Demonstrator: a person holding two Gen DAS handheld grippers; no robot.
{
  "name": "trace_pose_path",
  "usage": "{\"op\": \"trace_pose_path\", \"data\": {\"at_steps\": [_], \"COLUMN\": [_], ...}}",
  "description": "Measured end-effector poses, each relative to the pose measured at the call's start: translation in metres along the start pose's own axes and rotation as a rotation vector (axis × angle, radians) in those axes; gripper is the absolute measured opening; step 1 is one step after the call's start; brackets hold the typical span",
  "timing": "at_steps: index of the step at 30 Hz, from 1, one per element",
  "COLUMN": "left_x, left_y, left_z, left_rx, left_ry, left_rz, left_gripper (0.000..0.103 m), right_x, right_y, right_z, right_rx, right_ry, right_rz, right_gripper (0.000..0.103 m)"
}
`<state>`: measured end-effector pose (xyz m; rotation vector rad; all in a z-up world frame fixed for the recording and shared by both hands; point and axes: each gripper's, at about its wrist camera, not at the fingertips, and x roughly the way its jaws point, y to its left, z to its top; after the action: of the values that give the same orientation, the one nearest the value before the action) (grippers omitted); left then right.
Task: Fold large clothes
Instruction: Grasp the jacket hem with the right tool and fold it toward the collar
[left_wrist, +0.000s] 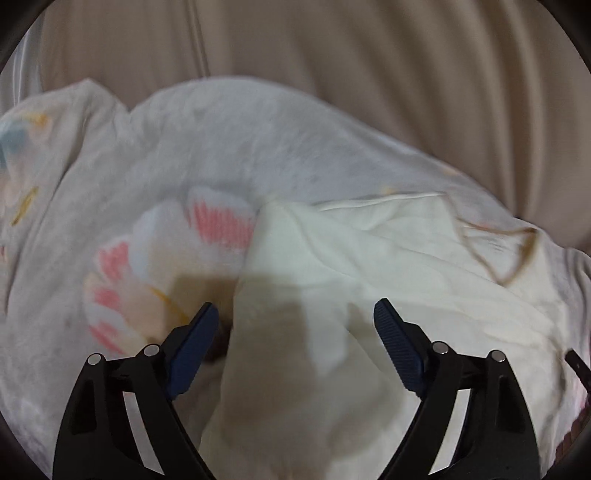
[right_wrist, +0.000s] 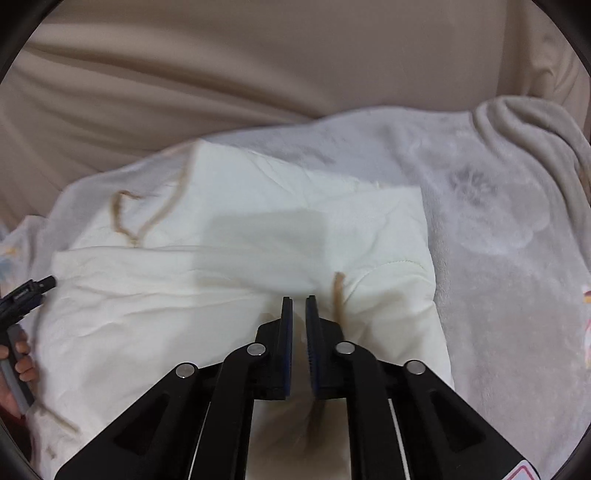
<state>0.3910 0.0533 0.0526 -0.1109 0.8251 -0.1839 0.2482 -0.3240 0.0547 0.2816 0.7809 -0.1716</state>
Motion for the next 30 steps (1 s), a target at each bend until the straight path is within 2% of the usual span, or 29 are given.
{"op": "trace_pose_path", "data": {"at_steps": [2, 5, 7, 9, 10, 13, 16, 20, 23, 26, 27, 29, 30], "left_x": [-0.026, -0.032, -0.027, -0.017, -0.014, -0.013, -0.014, -0.007, -0.010, -0.011, -0.011, -0.012, -0.012], "left_y": [-0.013, -0.039, -0.054, -0.057, -0.054, -0.030, -0.007, 0.023, 0.025, 0.020, 0.018, 0.015, 0.015], "left_z": [-0.012, -0.031, -0.052, -0.065, -0.072, -0.081, -0.089, -0.092, -0.094, -0.098, -0.098, -0.099, -0.099], "left_rx": [0.065, 0.169, 0.251, 0.307, 0.314, 0.289, 0.264, 0.135, 0.121, 0.136, 0.141, 0.151, 0.153], "left_ry": [-0.005, 0.037, 0.069, 0.085, 0.085, 0.081, 0.082, 0.125, 0.106, 0.086, 0.082, 0.072, 0.069], "left_rz": [-0.032, -0.064, -0.028, 0.038, 0.062, 0.093, 0.142, 0.067, 0.080, 0.105, 0.113, 0.132, 0.139], "left_gripper": [0.084, 0.084, 0.084, 0.084, 0.085, 0.085, 0.088, 0.089, 0.089, 0.089, 0.090, 0.091, 0.091], "right_x": [-0.015, -0.019, -0.013, -0.002, 0.004, 0.006, 0.001, -0.006, -0.017, -0.034, -0.032, -0.014, -0.005], "right_y": [0.011, 0.033, 0.050, 0.056, 0.050, 0.019, -0.001, -0.003, -0.007, -0.001, 0.002, 0.004, 0.002], "right_z": [-0.007, -0.019, -0.031, -0.046, -0.052, -0.064, -0.073, -0.082, -0.084, -0.082, -0.082, -0.087, -0.092], "right_rx": [-0.033, -0.066, -0.126, -0.172, -0.176, -0.143, -0.117, -0.112, -0.050, -0.043, -0.066, -0.100, -0.101], "right_ry": [-0.003, 0.035, 0.059, 0.091, 0.103, 0.116, 0.121, 0.107, 0.095, 0.035, 0.037, 0.095, 0.125], "right_rz": [0.018, 0.080, 0.064, -0.006, -0.038, -0.093, -0.091, -0.110, -0.118, -0.109, -0.136, -0.212, -0.221], "right_gripper": [0.010, 0.010, 0.010, 0.009, 0.003, 0.000, 0.000, 0.000, 0.000, 0.004, 0.004, 0.005, 0.005]}}
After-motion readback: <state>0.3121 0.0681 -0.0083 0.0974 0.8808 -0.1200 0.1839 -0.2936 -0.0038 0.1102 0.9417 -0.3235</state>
